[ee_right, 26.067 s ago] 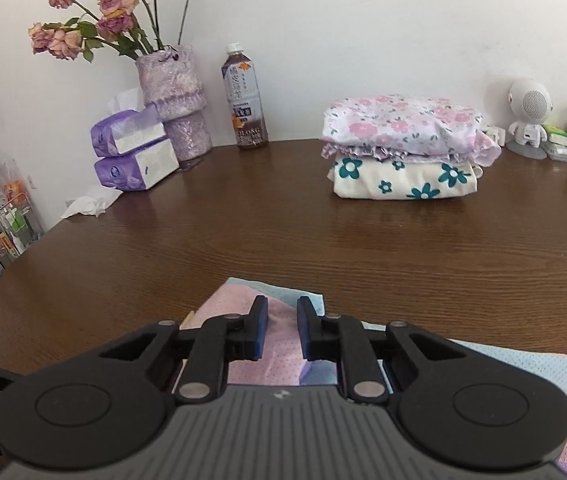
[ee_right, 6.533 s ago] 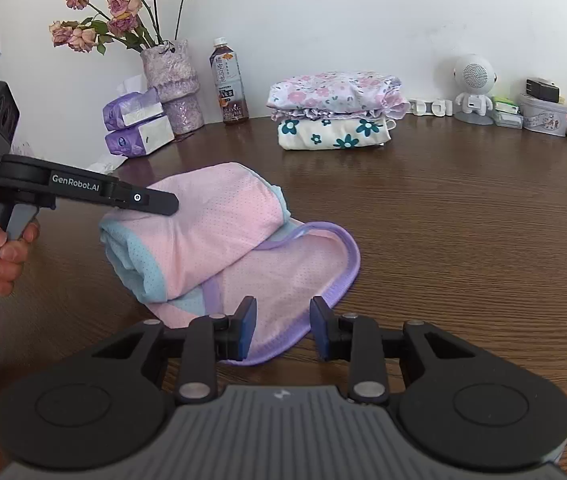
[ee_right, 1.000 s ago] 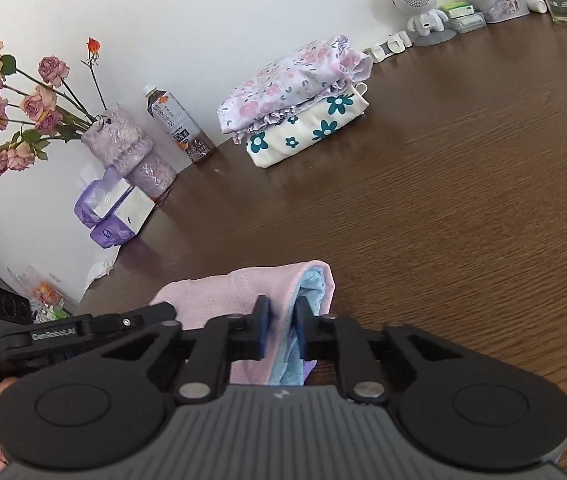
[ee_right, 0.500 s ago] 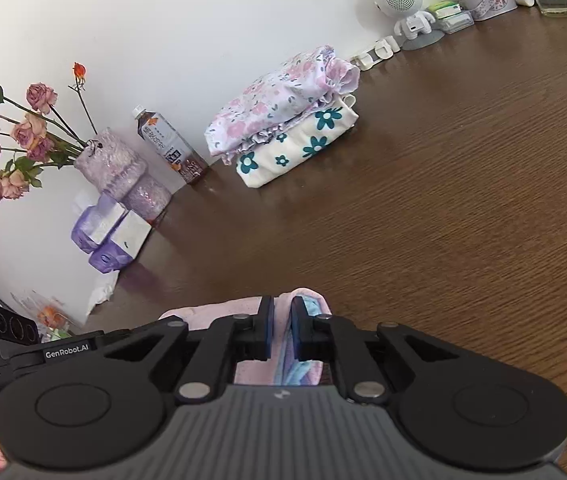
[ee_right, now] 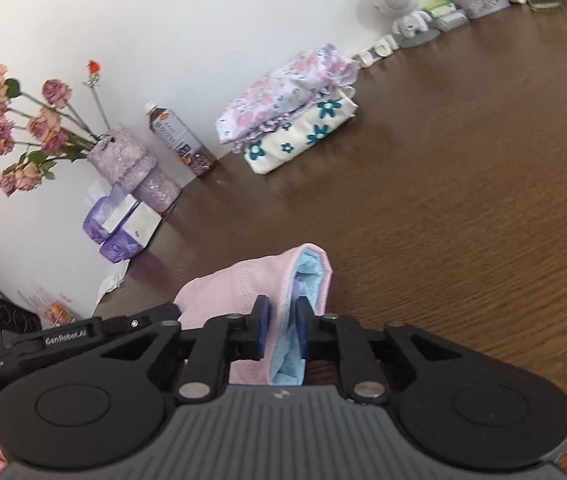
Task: Fold clothes
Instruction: 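Lift and tuck the roll's end with both grippers side by side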
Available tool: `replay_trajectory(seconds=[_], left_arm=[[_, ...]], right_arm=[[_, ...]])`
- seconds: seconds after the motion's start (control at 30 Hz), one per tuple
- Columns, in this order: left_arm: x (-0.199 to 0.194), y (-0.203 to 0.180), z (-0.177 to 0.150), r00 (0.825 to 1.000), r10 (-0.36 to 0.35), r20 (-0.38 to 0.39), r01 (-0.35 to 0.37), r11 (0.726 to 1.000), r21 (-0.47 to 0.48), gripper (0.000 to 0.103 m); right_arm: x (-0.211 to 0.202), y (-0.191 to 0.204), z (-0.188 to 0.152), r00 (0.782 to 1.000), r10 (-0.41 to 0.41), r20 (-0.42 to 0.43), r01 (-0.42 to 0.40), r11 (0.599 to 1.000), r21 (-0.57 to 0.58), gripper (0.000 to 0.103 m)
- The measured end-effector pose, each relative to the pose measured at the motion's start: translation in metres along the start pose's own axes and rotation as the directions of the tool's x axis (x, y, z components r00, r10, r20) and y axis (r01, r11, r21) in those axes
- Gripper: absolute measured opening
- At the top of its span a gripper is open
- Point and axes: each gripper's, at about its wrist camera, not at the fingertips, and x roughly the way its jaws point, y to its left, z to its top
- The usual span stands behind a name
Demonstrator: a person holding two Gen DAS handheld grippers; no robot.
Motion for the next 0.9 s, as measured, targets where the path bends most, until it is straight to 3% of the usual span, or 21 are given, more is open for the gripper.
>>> replay_trajectory(seconds=[0.1, 0.2, 0.23, 0.33, 0.37, 0.43, 0.57, 0.6, 0.63, 0.67, 0.7, 0.73, 0.9], left_arm=[[-0.008, 0.0, -0.003, 1.0, -0.001, 0.014, 0.001, 1.0, -0.003, 0.005], [-0.016, -0.009, -0.01, 0.999, -0.031, 0.014, 0.03, 0.999, 0.03, 0.021], [-0.017, -0.013, -0.013, 0.999, -0.03, 0.012, 0.029, 0.998, 0.047, 0.027], [-0.015, -0.021, -0.019, 1.0, -0.005, 0.004, 0.005, 0.996, 0.093, 0.025], [-0.014, -0.02, -0.019, 1.0, 0.003, 0.005, -0.004, 0.996, 0.089, 0.017], [-0.015, -0.014, -0.019, 1.0, 0.015, 0.008, -0.015, 0.997, 0.072, 0.011], [-0.021, -0.006, -0.018, 0.999, 0.02, 0.027, -0.021, 0.999, 0.034, 0.011], [-0.023, -0.006, -0.018, 0.999, 0.019, 0.032, -0.02, 0.999, 0.028, 0.017], [-0.023, -0.005, -0.016, 0.999, 0.027, 0.034, -0.028, 0.999, 0.022, 0.035], [-0.023, -0.005, -0.015, 0.999, 0.034, 0.035, -0.035, 0.999, 0.016, 0.057], [-0.023, -0.005, -0.014, 0.998, 0.041, 0.036, -0.042, 0.999, 0.01, 0.065], [-0.023, -0.004, -0.013, 0.998, 0.049, 0.038, -0.049, 0.999, 0.004, 0.069], [-0.009, 0.003, -0.003, 1.0, 0.019, -0.01, -0.02, 0.999, -0.047, 0.069]], right_arm=[[-0.004, -0.002, -0.001, 1.0, 0.012, 0.011, -0.012, 1.0, 0.004, 0.011], [-0.011, 0.004, -0.006, 0.999, 0.037, 0.014, -0.036, 0.999, -0.016, 0.018], [-0.012, 0.007, -0.008, 0.999, 0.031, 0.012, -0.031, 0.999, -0.035, 0.025], [-0.014, 0.015, -0.014, 1.0, 0.017, 0.003, -0.017, 0.997, -0.081, 0.025], [-0.013, 0.015, -0.015, 1.0, 0.015, 0.0, -0.015, 0.997, -0.081, 0.018], [-0.012, 0.014, -0.016, 1.0, 0.008, -0.003, -0.008, 0.997, -0.078, 0.009], [-0.017, 0.004, -0.015, 1.0, -0.014, 0.014, 0.015, 0.999, -0.048, 0.009], [-0.019, 0.002, -0.015, 1.0, -0.003, 0.014, 0.004, 0.999, -0.039, 0.01], [-0.021, 0.0, -0.014, 1.0, 0.014, 0.015, -0.014, 1.0, -0.026, 0.015], [-0.023, -0.001, -0.014, 1.0, 0.023, 0.021, -0.023, 1.0, -0.019, 0.032], [-0.024, -0.001, -0.012, 0.999, 0.024, 0.03, -0.023, 1.0, -0.019, 0.045], [-0.025, 0.0, -0.01, 0.999, 0.016, 0.037, -0.015, 1.0, -0.025, 0.064], [-0.01, -0.002, 0.007, 1.0, 0.005, 0.007, -0.005, 1.0, -0.025, 0.066]])
